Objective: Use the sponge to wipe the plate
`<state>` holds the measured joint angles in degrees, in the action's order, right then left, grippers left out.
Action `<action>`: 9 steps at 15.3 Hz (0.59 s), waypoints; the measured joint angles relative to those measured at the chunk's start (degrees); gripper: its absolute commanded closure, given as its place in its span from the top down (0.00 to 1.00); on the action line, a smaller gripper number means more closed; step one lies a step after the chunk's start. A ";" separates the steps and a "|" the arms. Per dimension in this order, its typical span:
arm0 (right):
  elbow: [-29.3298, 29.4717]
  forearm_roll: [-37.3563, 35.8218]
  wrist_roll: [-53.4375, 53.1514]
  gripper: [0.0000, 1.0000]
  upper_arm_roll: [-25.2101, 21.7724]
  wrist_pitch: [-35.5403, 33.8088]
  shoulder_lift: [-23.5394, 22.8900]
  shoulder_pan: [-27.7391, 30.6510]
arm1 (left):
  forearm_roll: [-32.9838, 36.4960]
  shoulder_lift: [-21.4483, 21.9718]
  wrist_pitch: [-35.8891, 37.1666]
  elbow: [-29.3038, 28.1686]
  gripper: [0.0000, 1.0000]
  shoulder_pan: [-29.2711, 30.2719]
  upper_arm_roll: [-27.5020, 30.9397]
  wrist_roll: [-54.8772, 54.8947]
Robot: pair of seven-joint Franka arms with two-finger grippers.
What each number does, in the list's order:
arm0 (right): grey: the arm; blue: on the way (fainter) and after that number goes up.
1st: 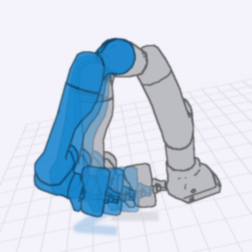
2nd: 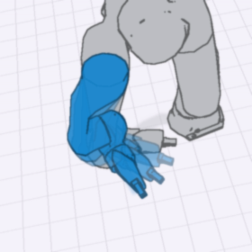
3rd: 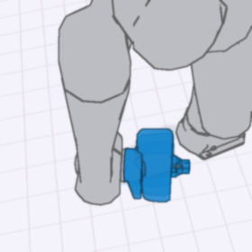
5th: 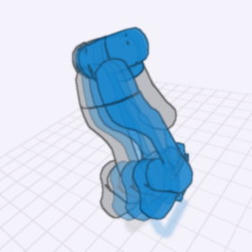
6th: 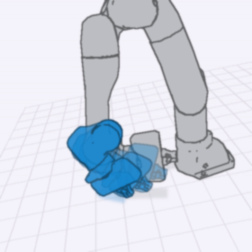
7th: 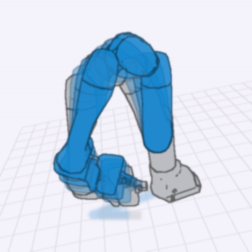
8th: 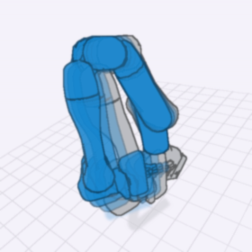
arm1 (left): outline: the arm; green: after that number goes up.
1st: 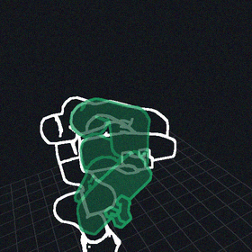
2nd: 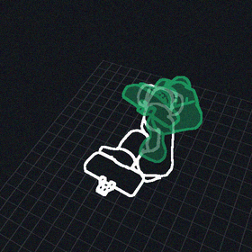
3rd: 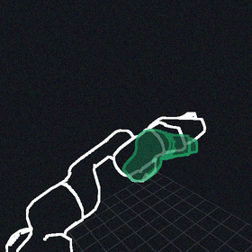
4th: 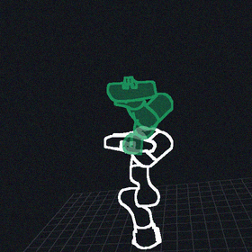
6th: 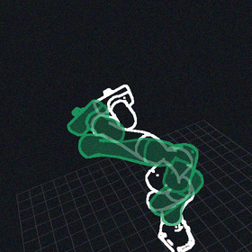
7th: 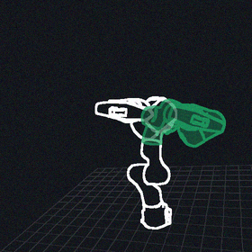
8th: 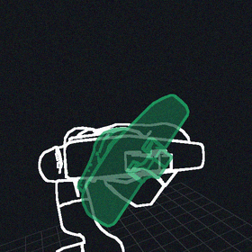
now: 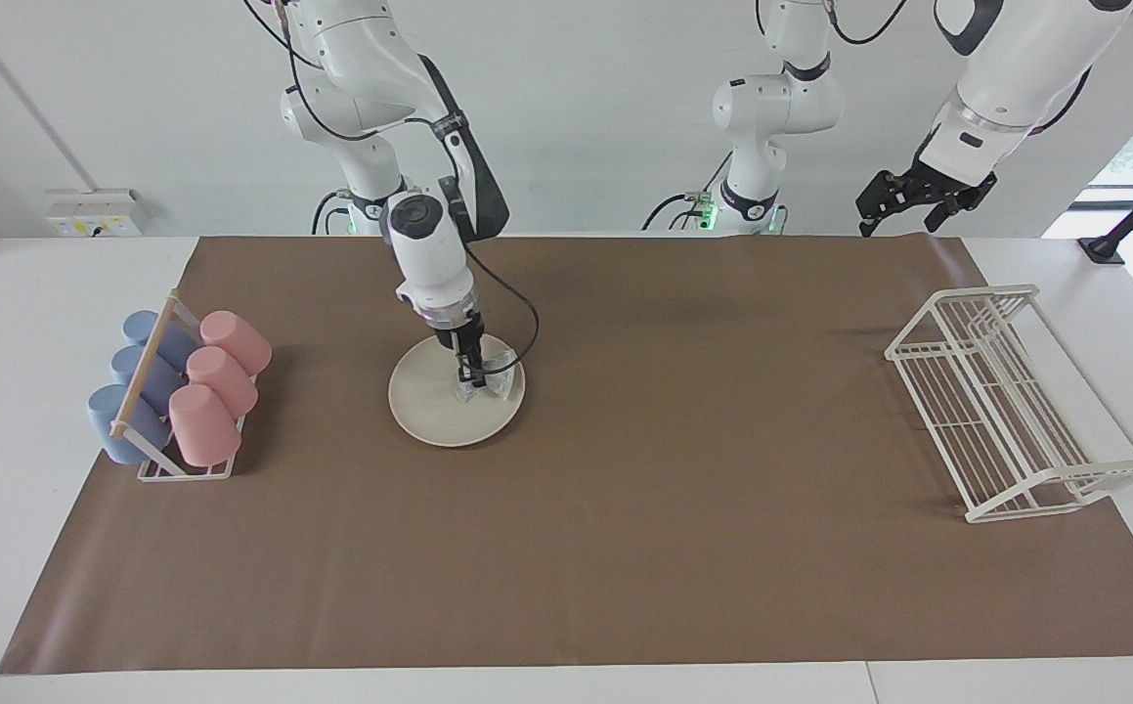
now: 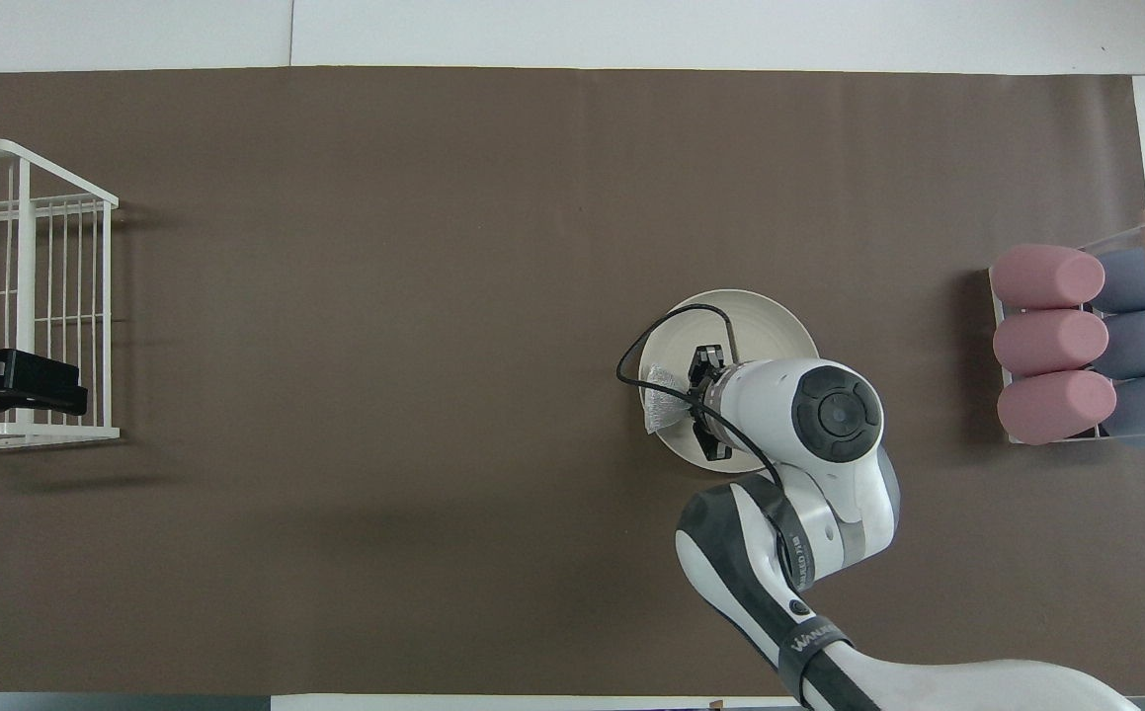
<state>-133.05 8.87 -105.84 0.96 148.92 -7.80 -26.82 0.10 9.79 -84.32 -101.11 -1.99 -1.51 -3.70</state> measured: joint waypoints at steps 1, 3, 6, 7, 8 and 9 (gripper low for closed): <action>-0.05 0.00 -0.97 0.00 0.02 0.12 -0.05 -0.96 | 0.00 0.00 0.00 0.00 1.00 0.01 0.05 0.00; -0.04 0.00 -1.19 0.00 -0.10 -0.10 -0.04 -1.09 | 0.00 0.00 -0.01 0.00 1.00 0.03 0.19 0.00; 1.25 0.00 -1.19 0.00 -0.36 -4.25 0.28 -0.28 | 0.00 0.00 -0.02 0.00 1.00 0.03 0.25 0.00; 2.40 0.00 -1.18 0.00 -0.42 -7.02 0.65 0.61 | 0.00 0.00 -0.02 0.00 1.00 0.03 0.25 0.00; 4.00 -0.05 -1.17 0.00 -0.49 -10.18 1.22 1.75 | 0.00 0.00 -0.02 0.00 1.00 0.03 0.25 0.00; 6.05 -0.06 -1.01 0.00 -0.57 -14.10 2.06 2.82 | 0.00 0.00 -0.02 0.00 1.00 0.03 0.26 -0.01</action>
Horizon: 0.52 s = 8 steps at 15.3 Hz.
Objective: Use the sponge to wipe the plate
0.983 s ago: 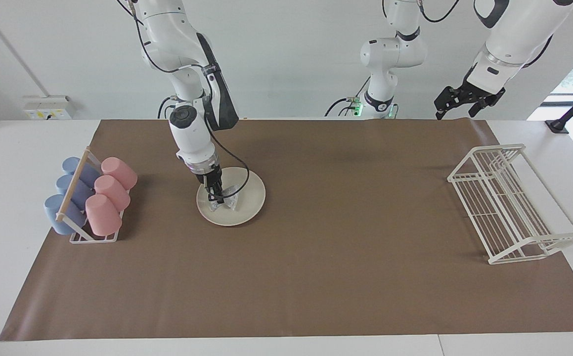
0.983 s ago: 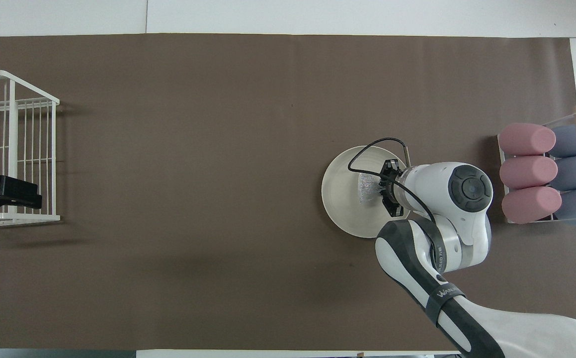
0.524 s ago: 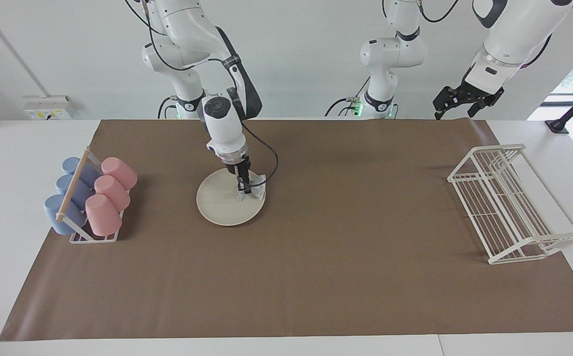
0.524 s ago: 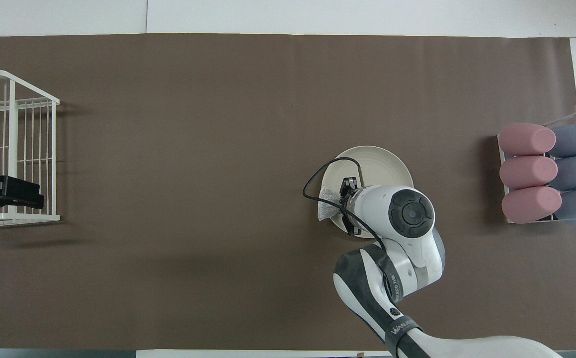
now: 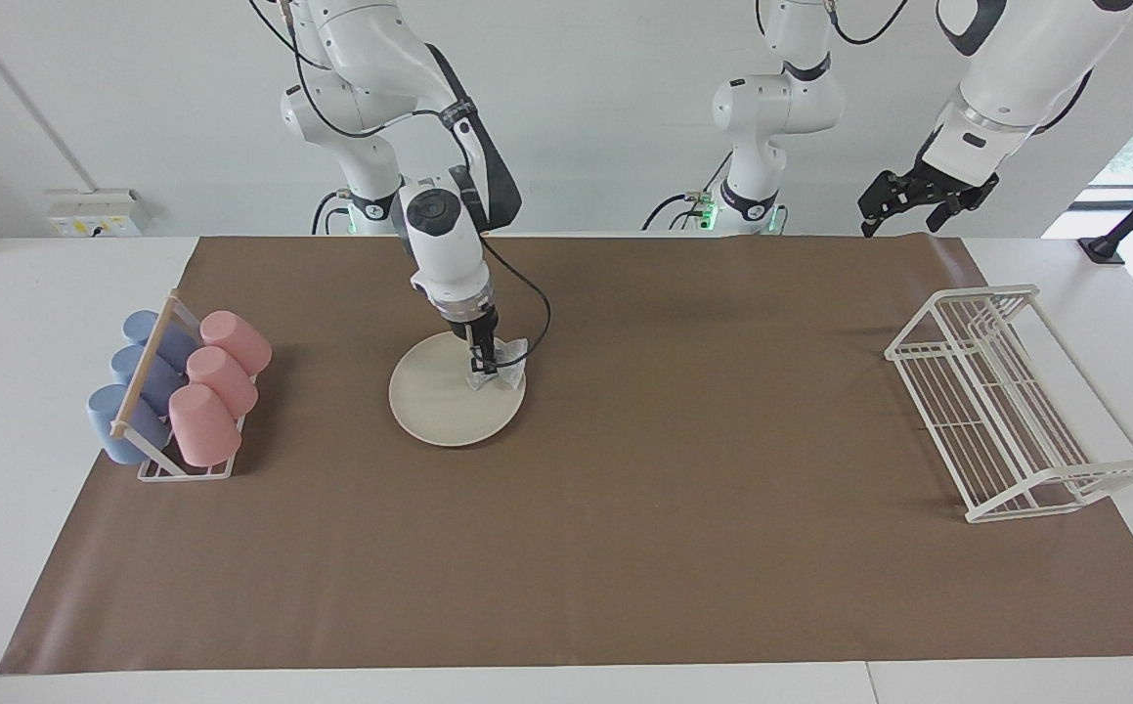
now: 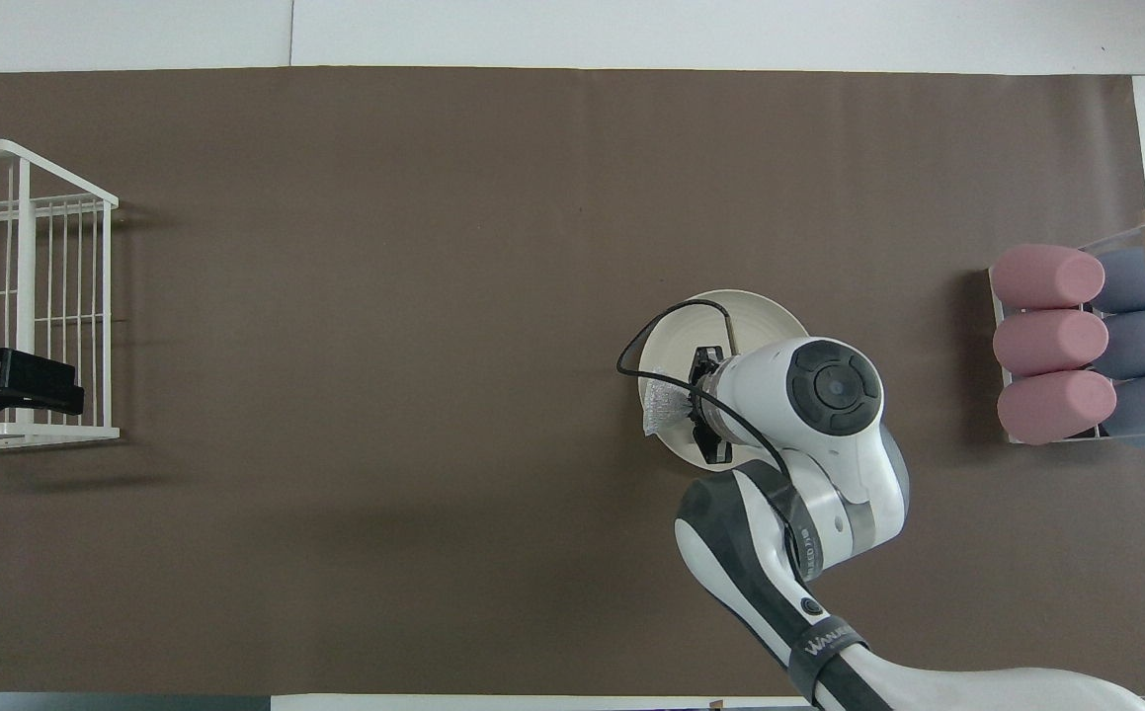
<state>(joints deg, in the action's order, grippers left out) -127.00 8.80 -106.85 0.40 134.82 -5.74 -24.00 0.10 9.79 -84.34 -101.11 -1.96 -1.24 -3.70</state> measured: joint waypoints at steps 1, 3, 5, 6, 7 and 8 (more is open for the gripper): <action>2.39 0.00 0.08 0.00 -0.05 -4.48 0.95 0.57 | 0.00 0.00 0.00 0.00 1.00 0.00 0.06 -0.01; 7.78 0.00 -0.36 0.00 0.00 -13.53 2.75 0.32 | -2.77 0.01 0.00 0.00 1.00 0.25 0.38 -0.14; 13.08 0.00 -3.00 0.00 0.30 -20.44 3.74 -1.16 | -11.48 0.01 0.03 -0.23 1.00 2.90 0.54 -0.44; 15.31 0.00 -4.56 0.00 0.43 -22.93 3.94 -2.28 | -15.56 0.02 0.06 -0.66 1.00 4.38 0.62 -0.35; 17.35 0.00 -6.25 0.00 0.52 -24.83 3.96 -3.51 | -19.27 0.07 0.08 -1.33 1.00 5.34 0.70 -0.29; 19.34 0.00 -8.00 0.00 0.60 -26.38 3.96 -4.72 | -22.98 0.15 0.06 -2.27 1.00 5.72 0.74 -0.29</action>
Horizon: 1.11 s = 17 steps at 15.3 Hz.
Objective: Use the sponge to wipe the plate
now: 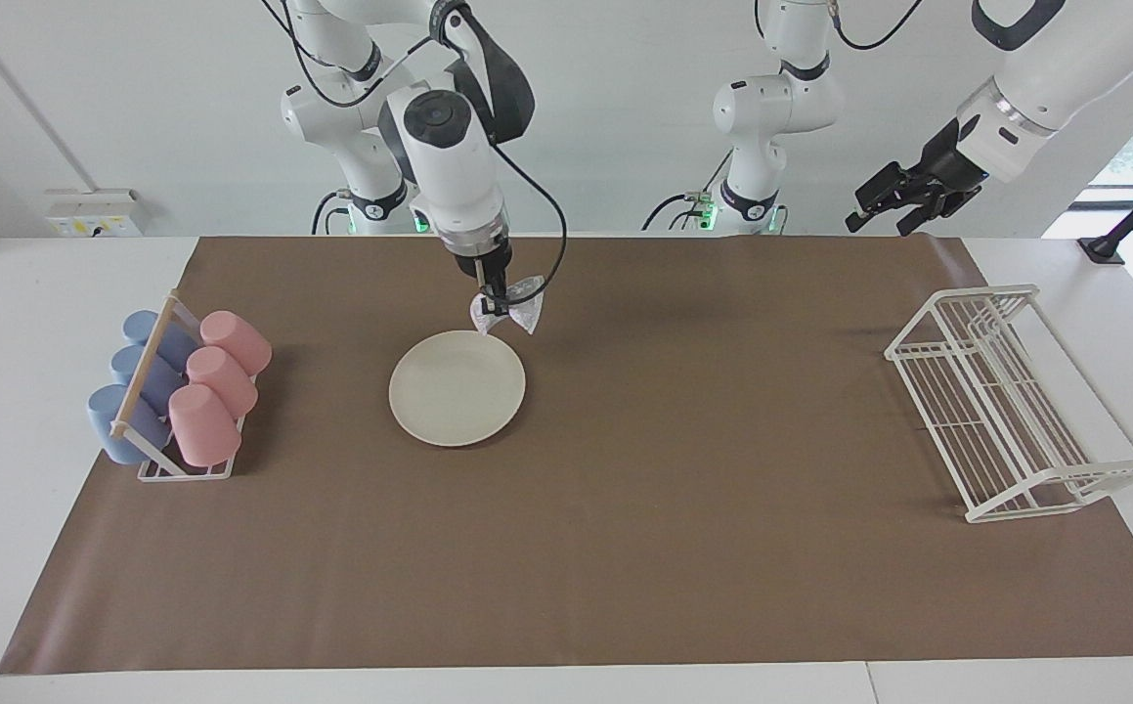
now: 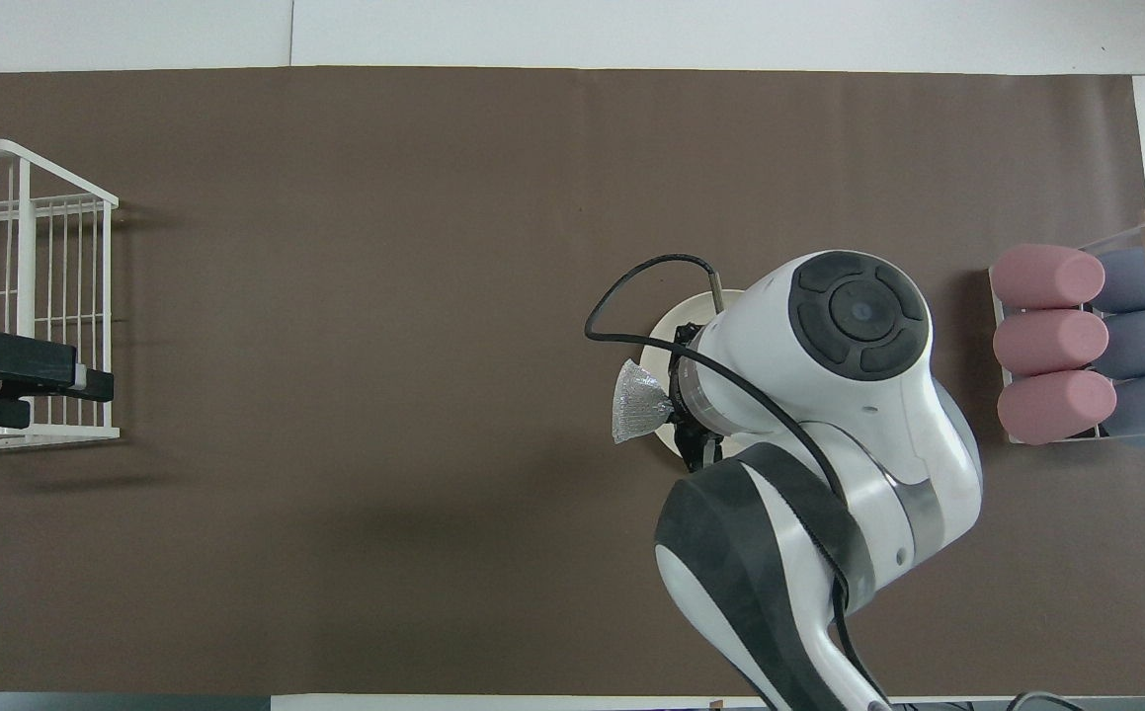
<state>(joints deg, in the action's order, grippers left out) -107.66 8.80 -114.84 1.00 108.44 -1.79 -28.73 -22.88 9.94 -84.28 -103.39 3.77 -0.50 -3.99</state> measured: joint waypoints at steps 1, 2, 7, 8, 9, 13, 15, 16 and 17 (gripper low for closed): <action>2.11 0.00 -1.67 0.00 0.06 -1.45 -0.01 -1.05 | -3.89 0.14 -0.17 -1.17 1.00 0.08 -0.02 0.00; 4.33 0.00 -3.07 0.00 0.12 -2.88 -0.01 -1.86 | -7.87 0.32 -0.63 -2.59 1.00 0.07 -0.14 0.00; 12.05 0.00 -5.81 0.00 0.29 -7.44 -0.27 -3.65 | -28.18 1.69 -6.57 -11.91 1.00 -0.68 -1.09 0.37; 12.45 0.00 -5.85 0.00 0.29 -7.44 -0.43 -3.85 | -32.36 2.06 -8.06 -13.95 1.00 -1.28 -1.21 0.91; 12.57 0.00 -5.85 0.00 0.30 -7.44 -0.61 -4.00 | -36.12 2.31 -9.50 -15.64 1.00 -2.26 -1.26 1.50; 12.59 0.00 -5.85 0.00 0.32 -7.45 -1.40 -4.17 | -48.91 2.22 -15.89 -19.63 1.00 -9.81 -1.52 5.87; 12.59 0.00 -5.85 0.00 0.30 -7.45 -1.49 -4.15 | -52.39 0.91 -17.39 -20.85 1.00 -13.24 -1.62 9.67; 12.59 0.00 -5.85 0.00 0.28 -7.45 -1.49 -4.13 | -54.19 -0.32 -17.52 -21.22 1.00 -14.43 -1.64 11.74; 12.59 0.00 -5.85 0.00 0.26 -7.45 -1.49 -4.11 | -56.24 -1.81 -17.54 -21.41 1.00 -15.28 -1.64 13.38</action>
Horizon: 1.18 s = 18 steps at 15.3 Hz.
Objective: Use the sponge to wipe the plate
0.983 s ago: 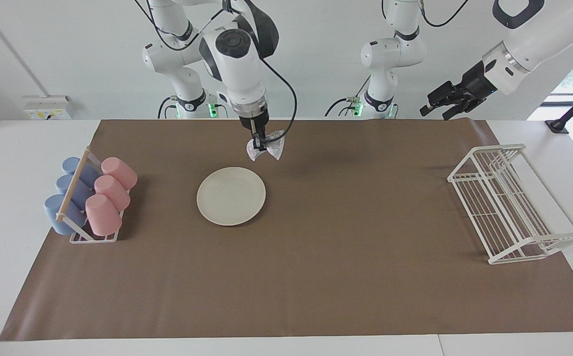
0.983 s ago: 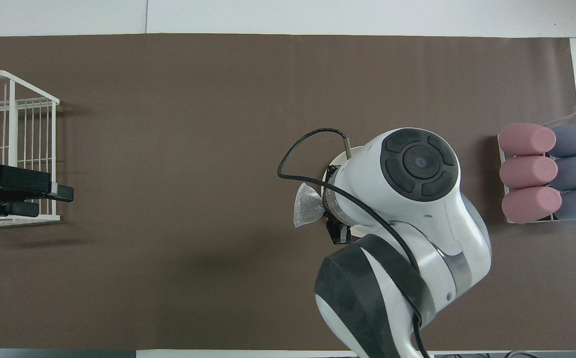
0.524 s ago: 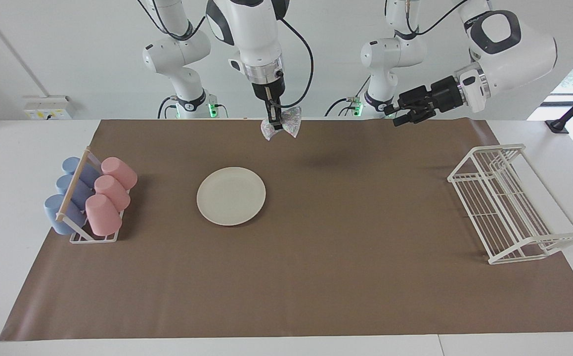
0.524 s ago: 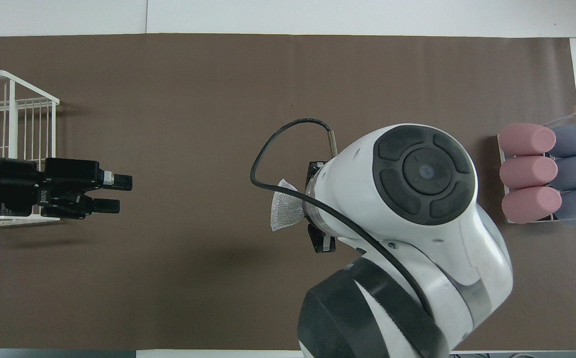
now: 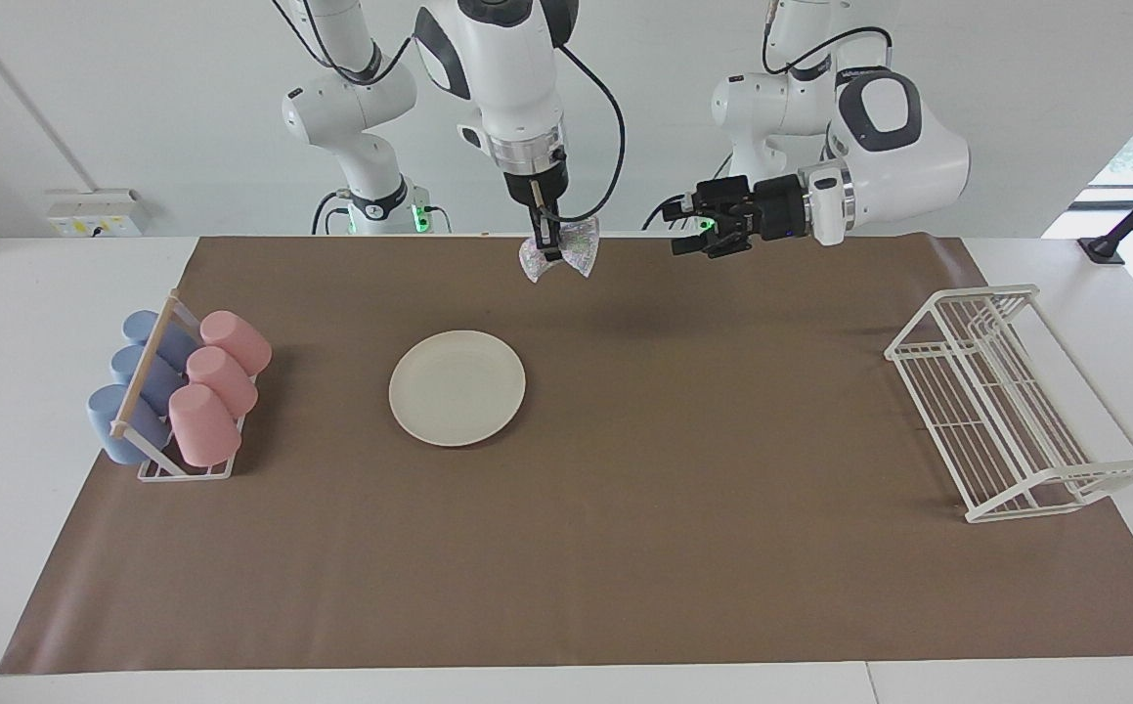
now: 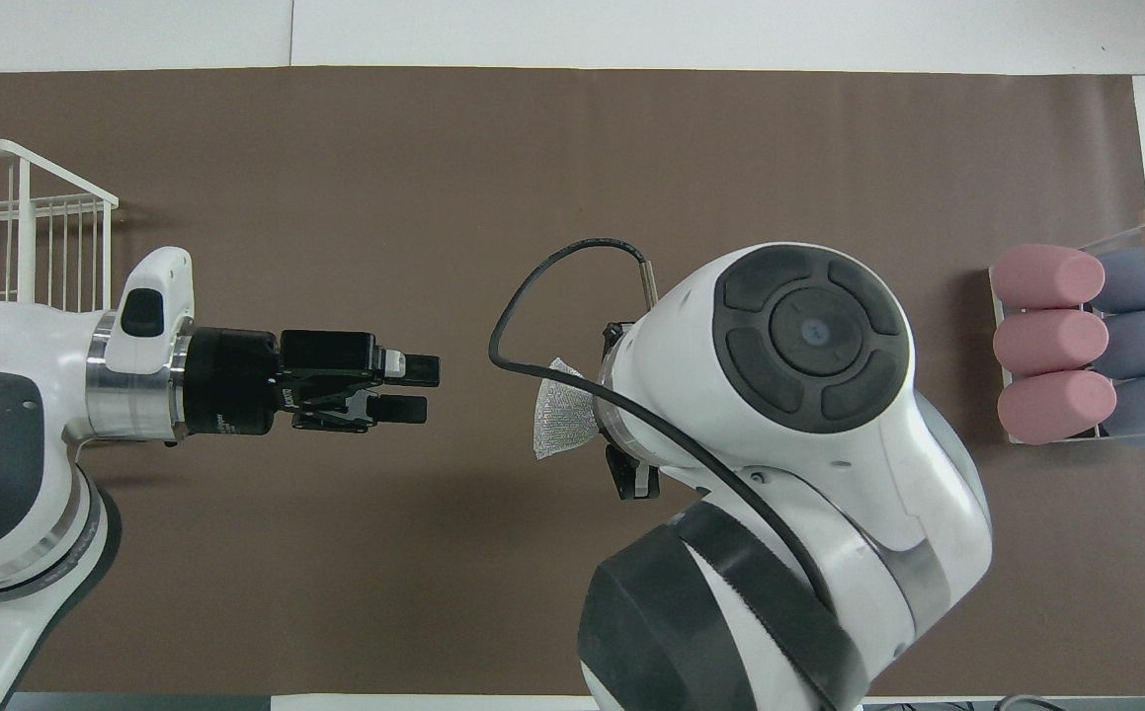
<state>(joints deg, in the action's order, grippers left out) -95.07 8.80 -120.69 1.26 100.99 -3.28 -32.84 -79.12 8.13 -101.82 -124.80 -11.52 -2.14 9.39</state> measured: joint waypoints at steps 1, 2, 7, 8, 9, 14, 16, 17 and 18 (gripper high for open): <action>0.00 0.00 0.00 0.00 -0.02 0.00 0.00 0.01 | -1.94 -1.66 0.00 0.05 1.00 -0.68 -0.03 1.22; 0.00 0.00 0.00 0.00 -0.03 0.00 0.00 0.02 | -3.26 -3.36 0.00 0.36 1.00 -1.54 -0.01 2.10; 0.00 0.00 0.00 0.00 -0.06 0.00 -0.02 0.12 | -7.13 -9.97 -0.05 6.53 1.00 -6.08 -0.09 1.72; 0.00 0.00 0.00 0.00 -0.07 0.00 -0.03 0.17 | -7.13 -10.51 -0.05 7.63 0.93 -6.46 -0.15 1.16; 0.00 0.00 0.00 0.00 -0.11 0.00 -0.03 0.19 | -7.12 -10.81 -0.05 8.37 0.90 -6.98 -0.13 0.79; 0.00 0.00 0.00 0.00 -0.23 0.00 -0.03 0.26 | -3.10 -11.18 -0.05 9.61 0.90 -9.73 -0.21 0.45; 0.00 0.00 0.00 0.00 -0.29 0.00 -0.04 0.29 | -1.33 -11.36 0.36 9.92 0.90 -9.75 -0.08 -0.11; 0.00 0.00 0.00 0.00 -0.30 0.00 -0.04 0.30 | -0.93 -11.41 0.75 10.17 0.90 -9.75 0.08 -0.52; 0.00 0.00 0.00 0.00 -0.30 0.00 -0.04 0.30 | -0.69 -11.44 1.27 10.56 0.86 -9.74 0.27 -1.05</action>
<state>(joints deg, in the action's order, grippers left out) -95.07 8.79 -120.69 0.95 100.99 -3.31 -32.53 -79.82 -3.32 -100.55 -114.24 -21.25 -1.87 8.34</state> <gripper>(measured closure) 0.890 0.101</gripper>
